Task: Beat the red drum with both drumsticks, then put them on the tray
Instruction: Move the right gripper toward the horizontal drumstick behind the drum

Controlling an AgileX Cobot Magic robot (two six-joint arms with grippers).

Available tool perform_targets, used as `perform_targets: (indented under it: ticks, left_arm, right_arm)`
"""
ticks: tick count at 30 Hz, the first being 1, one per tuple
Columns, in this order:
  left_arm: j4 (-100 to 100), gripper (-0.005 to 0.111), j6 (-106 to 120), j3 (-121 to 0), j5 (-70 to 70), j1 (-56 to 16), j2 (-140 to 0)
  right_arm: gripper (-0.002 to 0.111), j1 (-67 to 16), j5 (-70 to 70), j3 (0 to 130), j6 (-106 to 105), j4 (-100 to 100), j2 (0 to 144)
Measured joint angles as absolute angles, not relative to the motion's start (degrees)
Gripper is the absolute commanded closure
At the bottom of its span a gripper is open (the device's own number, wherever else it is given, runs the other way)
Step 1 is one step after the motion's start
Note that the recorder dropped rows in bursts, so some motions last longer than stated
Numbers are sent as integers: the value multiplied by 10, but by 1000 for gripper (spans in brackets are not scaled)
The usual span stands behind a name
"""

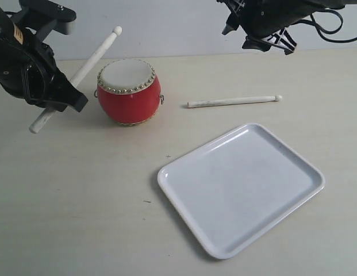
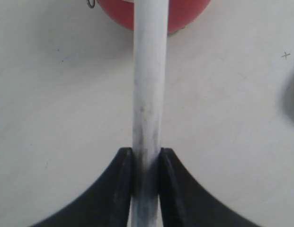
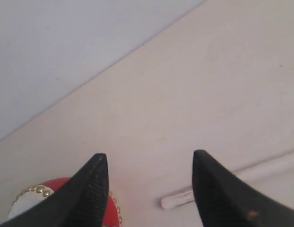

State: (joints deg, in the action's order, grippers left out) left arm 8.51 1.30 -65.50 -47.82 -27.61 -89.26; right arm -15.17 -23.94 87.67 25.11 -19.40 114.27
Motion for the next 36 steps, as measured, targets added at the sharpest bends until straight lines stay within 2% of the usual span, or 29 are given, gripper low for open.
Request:
perform_targets:
  ticks: [6, 22, 27, 36]
  left_arm:
    - [85, 107, 13, -655, -478, -276, -893]
    - [85, 107, 13, -655, -478, -276, -893]
    - [85, 107, 13, -654, -474, -276, -893]
    - [86, 107, 13, -650, -471, -276, -893]
  right_arm:
    - [57, -152, -265, 886, 324, -217, 1143]
    - [57, -152, -269, 886, 330, -221, 1143]
    - [57, -152, -228, 886, 337, -223, 1144]
    - [57, -152, -244, 886, 576, -236, 1145]
